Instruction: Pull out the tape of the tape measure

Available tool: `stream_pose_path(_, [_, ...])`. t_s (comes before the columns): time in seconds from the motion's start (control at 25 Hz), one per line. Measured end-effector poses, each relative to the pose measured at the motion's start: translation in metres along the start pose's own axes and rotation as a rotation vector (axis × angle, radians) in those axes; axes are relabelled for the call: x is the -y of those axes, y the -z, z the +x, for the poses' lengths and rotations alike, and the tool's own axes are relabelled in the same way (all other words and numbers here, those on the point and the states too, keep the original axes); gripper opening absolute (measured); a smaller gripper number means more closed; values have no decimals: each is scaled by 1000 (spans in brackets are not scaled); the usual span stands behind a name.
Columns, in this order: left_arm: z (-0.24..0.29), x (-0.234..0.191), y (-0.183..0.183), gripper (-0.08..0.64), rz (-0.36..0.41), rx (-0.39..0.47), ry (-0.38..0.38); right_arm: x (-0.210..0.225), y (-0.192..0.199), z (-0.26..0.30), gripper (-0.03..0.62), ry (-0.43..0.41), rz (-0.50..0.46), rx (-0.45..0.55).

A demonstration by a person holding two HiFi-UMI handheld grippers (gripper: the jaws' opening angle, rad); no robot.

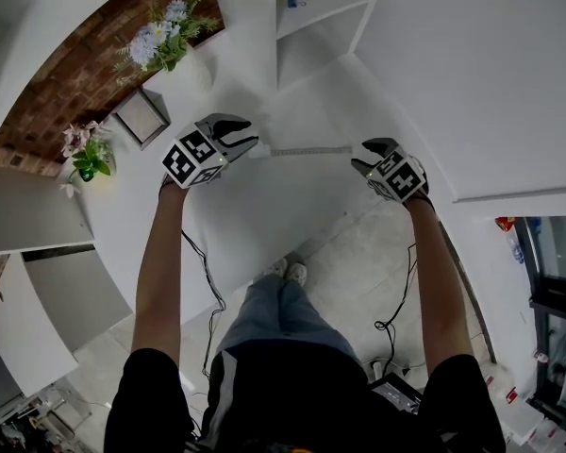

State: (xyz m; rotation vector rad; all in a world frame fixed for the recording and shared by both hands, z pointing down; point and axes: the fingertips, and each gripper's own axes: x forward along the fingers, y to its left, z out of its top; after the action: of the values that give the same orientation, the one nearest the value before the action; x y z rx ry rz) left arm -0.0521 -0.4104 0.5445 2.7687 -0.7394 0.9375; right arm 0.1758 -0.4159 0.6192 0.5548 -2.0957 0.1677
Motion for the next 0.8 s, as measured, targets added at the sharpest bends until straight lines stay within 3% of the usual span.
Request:
stream_pose_path(0.2, [-42,-4,-34,35,-111,221,-192,-7,-39,-44,107,82,207,294])
stream_pose_path(0.4, [-84,15,-67,11,-190,427,-345,-21,-71,-104,16,205,367,590])
stream_pose_path(0.52, [-104,33,-79,9,-211,501,-407,-34,-84,-143,-2,277,457,766])
stream_pose_path(0.64, [-118,53,-90,9,-212,555,-456,-46,-90,-177,-2,348,502,873])
stream_pose_path(0.8, [-130,68,-89,9,-237,604,-529,-60,-85,-207,-2,438,535,940])
